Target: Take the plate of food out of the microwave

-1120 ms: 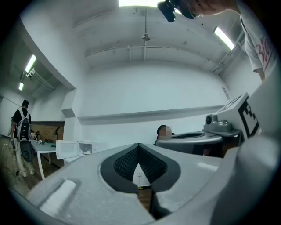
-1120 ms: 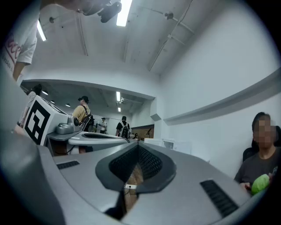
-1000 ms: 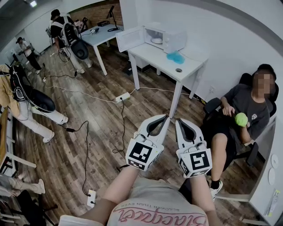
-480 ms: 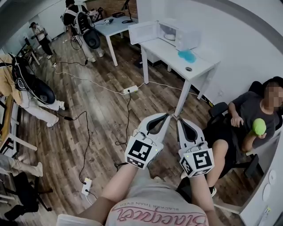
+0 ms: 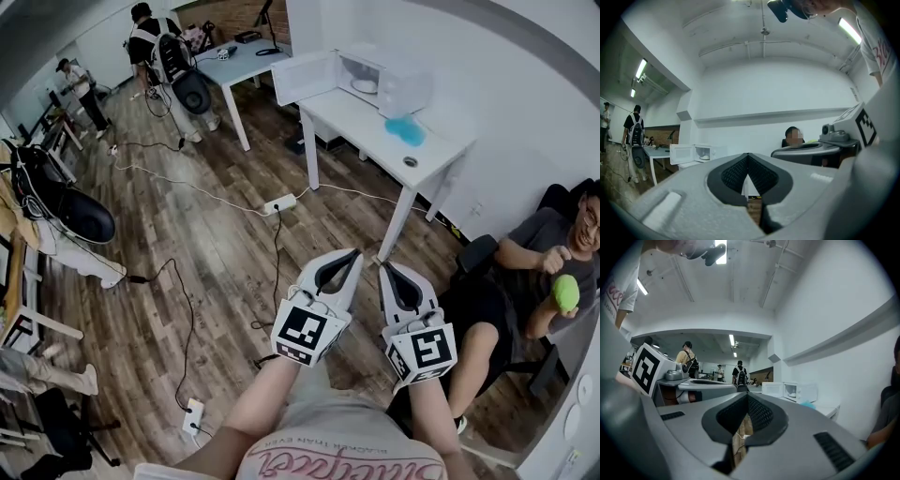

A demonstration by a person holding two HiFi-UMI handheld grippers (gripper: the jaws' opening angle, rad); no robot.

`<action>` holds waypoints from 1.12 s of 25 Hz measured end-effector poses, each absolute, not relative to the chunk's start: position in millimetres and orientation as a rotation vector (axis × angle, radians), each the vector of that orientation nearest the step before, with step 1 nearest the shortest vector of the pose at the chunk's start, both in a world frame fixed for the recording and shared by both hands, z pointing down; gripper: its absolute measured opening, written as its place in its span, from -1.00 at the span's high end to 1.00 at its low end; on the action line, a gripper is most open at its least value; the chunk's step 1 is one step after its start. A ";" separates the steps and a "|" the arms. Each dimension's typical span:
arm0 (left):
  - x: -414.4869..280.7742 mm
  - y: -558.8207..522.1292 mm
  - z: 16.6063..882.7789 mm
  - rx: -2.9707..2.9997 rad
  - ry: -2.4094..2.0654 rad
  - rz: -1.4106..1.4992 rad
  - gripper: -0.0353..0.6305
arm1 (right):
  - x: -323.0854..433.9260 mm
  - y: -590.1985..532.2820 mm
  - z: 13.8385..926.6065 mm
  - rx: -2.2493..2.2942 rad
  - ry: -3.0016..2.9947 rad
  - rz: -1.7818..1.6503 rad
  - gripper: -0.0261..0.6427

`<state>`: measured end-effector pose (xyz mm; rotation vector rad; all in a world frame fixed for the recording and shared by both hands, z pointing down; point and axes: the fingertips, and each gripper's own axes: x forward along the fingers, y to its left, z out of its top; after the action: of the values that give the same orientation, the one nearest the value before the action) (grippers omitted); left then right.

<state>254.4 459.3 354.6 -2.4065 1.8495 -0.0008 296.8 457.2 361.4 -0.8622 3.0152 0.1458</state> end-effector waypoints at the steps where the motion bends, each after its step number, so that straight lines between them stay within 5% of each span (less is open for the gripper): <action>1: 247.1 452.1 353.6 -2.409 1.843 -0.003 0.88 | 289.1 450.7 361.1 -0.861 3.014 0.153 0.89; 28: 64.7 272.8 347.4 -2.513 1.701 0.014 0.88 | 111.1 271.9 346.3 -1.064 2.965 0.180 0.89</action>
<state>64.7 272.8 347.4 -2.5132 1.7008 0.0140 111.1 271.9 346.3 -1.0642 2.9648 0.1804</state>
